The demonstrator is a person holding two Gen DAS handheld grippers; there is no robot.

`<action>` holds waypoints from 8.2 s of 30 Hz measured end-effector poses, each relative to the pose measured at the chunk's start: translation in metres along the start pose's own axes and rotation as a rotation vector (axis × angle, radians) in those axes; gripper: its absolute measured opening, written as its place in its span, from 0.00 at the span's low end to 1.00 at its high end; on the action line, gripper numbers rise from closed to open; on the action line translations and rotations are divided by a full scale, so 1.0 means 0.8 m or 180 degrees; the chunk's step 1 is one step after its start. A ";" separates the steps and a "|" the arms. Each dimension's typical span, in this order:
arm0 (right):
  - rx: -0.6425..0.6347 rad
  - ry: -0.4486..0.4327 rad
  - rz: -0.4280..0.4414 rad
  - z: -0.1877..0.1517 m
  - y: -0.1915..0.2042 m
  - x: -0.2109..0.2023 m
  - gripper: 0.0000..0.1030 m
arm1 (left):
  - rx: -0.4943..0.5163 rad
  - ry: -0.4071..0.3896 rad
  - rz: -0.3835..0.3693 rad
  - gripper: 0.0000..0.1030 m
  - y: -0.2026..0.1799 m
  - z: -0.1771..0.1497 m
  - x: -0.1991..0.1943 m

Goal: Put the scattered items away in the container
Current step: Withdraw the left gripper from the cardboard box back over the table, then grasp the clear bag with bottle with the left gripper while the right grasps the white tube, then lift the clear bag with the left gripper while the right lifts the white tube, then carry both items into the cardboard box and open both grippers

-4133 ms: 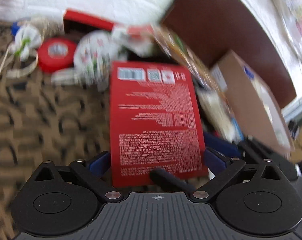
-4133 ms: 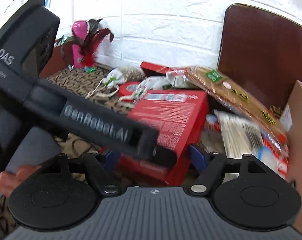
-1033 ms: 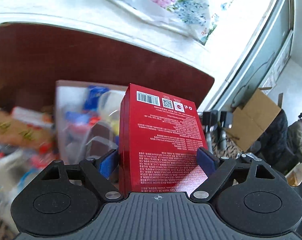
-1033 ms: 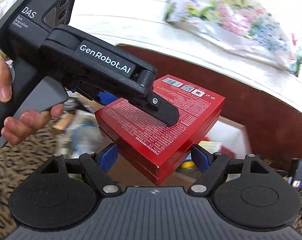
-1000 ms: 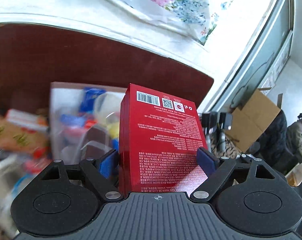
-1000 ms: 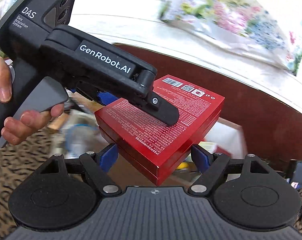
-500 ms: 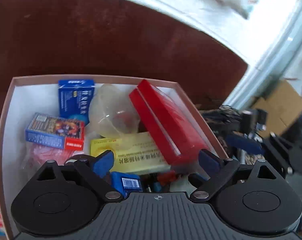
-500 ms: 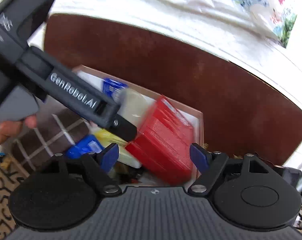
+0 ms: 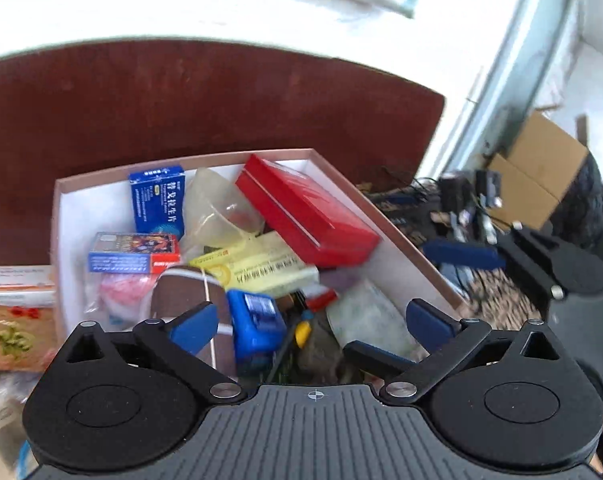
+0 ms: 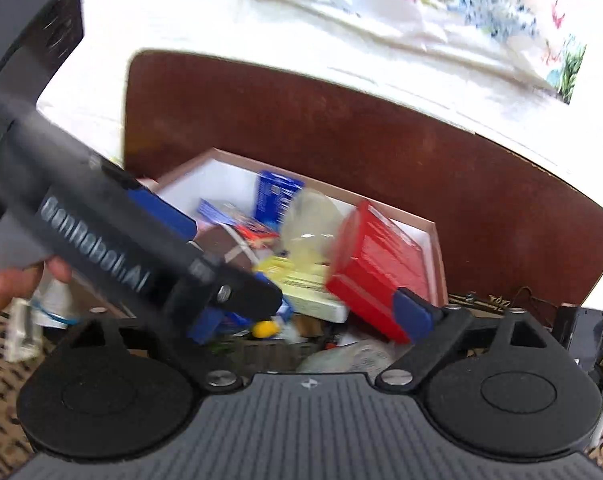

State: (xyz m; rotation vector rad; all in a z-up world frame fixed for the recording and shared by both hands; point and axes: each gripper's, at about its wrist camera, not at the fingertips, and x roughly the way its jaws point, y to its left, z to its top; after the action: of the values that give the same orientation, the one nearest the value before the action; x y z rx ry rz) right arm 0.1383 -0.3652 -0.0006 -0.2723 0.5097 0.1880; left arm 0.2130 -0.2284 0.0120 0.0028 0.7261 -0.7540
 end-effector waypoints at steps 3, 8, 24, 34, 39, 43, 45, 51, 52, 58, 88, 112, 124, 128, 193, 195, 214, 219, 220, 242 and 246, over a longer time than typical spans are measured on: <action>0.0081 -0.0031 0.0062 -0.001 0.025 -0.027 0.96 | 0.0016 -0.0108 -0.0055 1.00 -0.007 -0.026 -0.046; 0.0185 -0.0095 0.0043 -0.018 0.073 -0.087 0.98 | 0.0042 -0.0262 -0.0162 1.00 -0.010 -0.078 -0.120; 0.0013 -0.0319 -0.0210 -0.051 0.191 -0.202 0.99 | -0.0073 -0.0456 0.0106 1.00 0.007 -0.185 -0.257; 0.0267 -0.0317 0.0334 -0.041 0.257 -0.175 0.99 | -0.0319 -0.0569 0.0938 1.00 0.051 -0.250 -0.356; 0.0280 -0.0108 0.0628 -0.038 0.299 -0.138 0.99 | -0.0659 -0.0494 0.1313 1.00 0.090 -0.285 -0.383; 0.0304 0.0045 0.0731 -0.032 0.320 -0.117 0.99 | -0.0870 -0.0457 0.1373 1.00 0.119 -0.300 -0.390; 0.0316 0.0129 0.0781 -0.030 0.326 -0.106 0.99 | -0.0946 -0.0437 0.1388 1.00 0.131 -0.302 -0.389; 0.0311 0.0164 0.0310 -0.037 0.332 -0.073 0.99 | -0.1055 -0.0331 0.1280 1.00 0.161 -0.295 -0.350; 0.0299 0.0149 0.0265 -0.039 0.330 -0.067 0.99 | -0.1055 -0.0300 0.1277 1.00 0.166 -0.294 -0.341; 0.0306 0.0315 0.0407 -0.048 0.316 -0.015 0.89 | -0.1180 -0.0165 0.1191 0.95 0.196 -0.281 -0.294; 0.0452 0.0703 0.0849 -0.042 0.274 0.084 0.57 | -0.1611 0.0056 0.1104 0.92 0.249 -0.258 -0.186; 0.0437 0.0800 0.0752 -0.061 0.288 0.084 0.46 | -0.1335 0.0251 0.1284 0.33 0.221 -0.266 -0.186; 0.0360 0.0999 0.1016 -0.103 0.302 -0.029 0.56 | -0.1245 0.0525 0.0959 0.45 0.173 -0.319 -0.239; 0.0292 0.0902 0.0886 -0.094 0.300 -0.022 0.56 | -0.1259 0.0526 0.1018 0.61 0.169 -0.318 -0.236; 0.0596 0.1036 0.1170 -0.102 0.265 -0.033 0.42 | -0.0792 0.0683 0.0956 0.20 0.105 -0.297 -0.207; 0.0545 0.1121 0.1175 -0.109 0.269 -0.025 0.42 | -0.0761 0.0711 0.0998 0.24 0.107 -0.301 -0.203; 0.0687 0.0691 0.1181 -0.083 0.245 -0.059 0.39 | -0.0683 0.0389 0.0800 0.19 0.068 -0.261 -0.216; 0.0718 0.0303 0.1050 -0.041 0.205 -0.083 0.39 | -0.0441 0.0065 0.0763 0.19 0.038 -0.197 -0.229; 0.0720 0.0233 0.1020 -0.031 0.196 -0.086 0.39 | -0.0418 0.0007 0.0741 0.19 0.034 -0.183 -0.229; 0.0883 0.0026 0.0553 0.094 0.023 0.083 0.40 | -0.0385 -0.0246 0.0715 0.19 0.074 0.051 -0.040; 0.0944 0.0101 0.0560 0.084 0.010 0.118 0.41 | -0.0355 -0.0169 0.0764 0.22 0.087 0.053 -0.002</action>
State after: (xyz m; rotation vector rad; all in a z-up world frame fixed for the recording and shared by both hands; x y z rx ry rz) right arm 0.2475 -0.3266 0.0065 0.0597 0.5857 0.2760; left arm 0.2809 -0.1866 0.0278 -0.0307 0.7018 -0.4824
